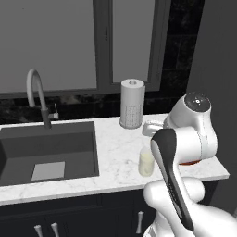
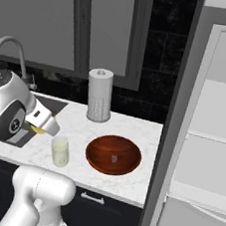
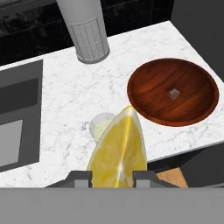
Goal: Grab a lemon wedge from the fridge and one ice cube from the ice bowl, and put them in the glass of lemonade.
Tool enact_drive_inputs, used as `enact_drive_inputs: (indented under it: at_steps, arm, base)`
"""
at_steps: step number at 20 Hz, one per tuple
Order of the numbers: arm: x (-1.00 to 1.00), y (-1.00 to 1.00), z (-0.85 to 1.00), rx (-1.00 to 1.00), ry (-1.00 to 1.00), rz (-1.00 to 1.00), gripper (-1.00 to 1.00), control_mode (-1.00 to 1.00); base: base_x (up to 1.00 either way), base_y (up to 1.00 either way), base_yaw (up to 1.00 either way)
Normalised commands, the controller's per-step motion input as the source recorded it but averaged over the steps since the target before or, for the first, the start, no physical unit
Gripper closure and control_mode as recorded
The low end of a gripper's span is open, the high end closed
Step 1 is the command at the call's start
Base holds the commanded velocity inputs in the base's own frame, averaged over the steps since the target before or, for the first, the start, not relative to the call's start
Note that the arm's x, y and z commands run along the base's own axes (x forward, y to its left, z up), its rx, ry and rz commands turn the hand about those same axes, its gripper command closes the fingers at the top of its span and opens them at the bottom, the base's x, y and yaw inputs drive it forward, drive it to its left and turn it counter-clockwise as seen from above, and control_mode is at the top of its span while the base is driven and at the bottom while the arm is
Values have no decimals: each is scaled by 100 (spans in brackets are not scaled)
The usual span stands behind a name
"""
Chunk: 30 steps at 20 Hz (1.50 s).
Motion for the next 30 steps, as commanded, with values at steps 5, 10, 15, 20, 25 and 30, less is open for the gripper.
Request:
enact_drive_inputs:
  at_steps: [5, 10, 15, 20, 25, 30]
  arm:
    - [12, 0, -14, 0, 4, 1, 100, -100]
    - [5, 0, -3, 0, 0, 2, 100, -100]
    - [13, 0, 0, 0, 0, 4, 100, -100]
    - [47, 5, -6, 0, 2, 0, 100, -100]
    - [35, -1, -51, 0, 0, 0, 100, -100]
    - [0, -10, -67, 0, -1, 0, 100, -100]
  base:
    - [0, 0, 0]
    - [0, 0, 0]
    - [0, 0, 0]
    - [0, 0, 0]
    - [0, 0, 0]
    - [0, 0, 0]
